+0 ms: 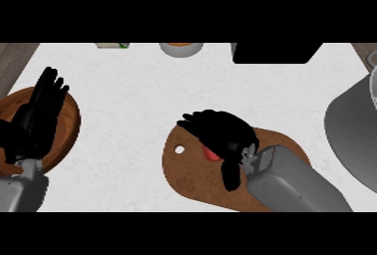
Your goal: Pick the bell pepper from the cutting board and place it in the pot
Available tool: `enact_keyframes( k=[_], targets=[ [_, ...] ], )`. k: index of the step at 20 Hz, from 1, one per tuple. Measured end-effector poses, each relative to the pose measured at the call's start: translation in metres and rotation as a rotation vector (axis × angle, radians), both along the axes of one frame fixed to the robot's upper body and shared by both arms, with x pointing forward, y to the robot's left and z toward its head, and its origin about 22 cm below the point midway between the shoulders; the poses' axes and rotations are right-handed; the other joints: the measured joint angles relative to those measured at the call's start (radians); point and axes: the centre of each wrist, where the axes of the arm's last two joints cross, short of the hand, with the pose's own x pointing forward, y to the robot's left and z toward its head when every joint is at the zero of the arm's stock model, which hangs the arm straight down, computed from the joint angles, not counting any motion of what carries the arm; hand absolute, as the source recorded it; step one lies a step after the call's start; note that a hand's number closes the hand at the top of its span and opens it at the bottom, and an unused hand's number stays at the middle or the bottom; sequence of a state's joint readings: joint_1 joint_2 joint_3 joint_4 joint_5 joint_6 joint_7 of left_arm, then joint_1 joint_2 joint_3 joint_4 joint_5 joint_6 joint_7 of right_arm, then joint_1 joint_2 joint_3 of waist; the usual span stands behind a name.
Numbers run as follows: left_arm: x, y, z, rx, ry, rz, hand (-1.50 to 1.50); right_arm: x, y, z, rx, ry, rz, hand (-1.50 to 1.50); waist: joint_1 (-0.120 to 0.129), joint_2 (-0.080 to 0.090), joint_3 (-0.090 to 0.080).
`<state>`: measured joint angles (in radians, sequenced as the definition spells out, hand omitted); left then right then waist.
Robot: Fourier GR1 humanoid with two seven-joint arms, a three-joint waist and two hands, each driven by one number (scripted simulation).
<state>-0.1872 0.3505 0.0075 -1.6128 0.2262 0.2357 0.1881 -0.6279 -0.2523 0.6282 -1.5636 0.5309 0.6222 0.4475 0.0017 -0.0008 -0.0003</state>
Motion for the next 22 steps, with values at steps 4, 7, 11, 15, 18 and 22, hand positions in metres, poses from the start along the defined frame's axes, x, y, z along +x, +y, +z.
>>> enact_keyframes(
  k=[4,7,11,15,18,22],
  targets=[
    [0.000,-0.010,-0.001,0.002,-0.002,0.001,0.00,0.003,-0.003,-0.007,-0.059,-0.023,-0.036,-1.50,0.000,0.000,0.000],
    [-0.003,-0.003,-0.001,0.001,0.001,-0.001,0.00,0.001,-0.006,-0.011,-0.077,-0.037,-0.052,-1.50,0.001,0.000,0.000],
    [-0.002,-0.008,-0.004,-0.003,-0.002,-0.005,0.00,0.005,-0.003,-0.029,-0.072,-0.033,-0.048,-1.50,0.002,0.001,0.000],
    [-0.001,-0.009,-0.002,-0.001,-0.002,-0.008,0.00,0.013,-0.004,-0.035,-0.086,-0.038,-0.047,-1.50,0.002,0.001,0.000],
    [-0.002,-0.006,0.006,0.001,-0.003,-0.001,0.00,0.016,-0.008,-0.044,-0.101,-0.046,-0.061,-1.50,0.002,0.001,0.000],
    [0.002,-0.008,0.001,0.005,-0.002,-0.004,0.00,0.023,-0.005,-0.061,-0.109,-0.047,-0.082,-1.50,0.002,0.002,0.000]
  ],
)
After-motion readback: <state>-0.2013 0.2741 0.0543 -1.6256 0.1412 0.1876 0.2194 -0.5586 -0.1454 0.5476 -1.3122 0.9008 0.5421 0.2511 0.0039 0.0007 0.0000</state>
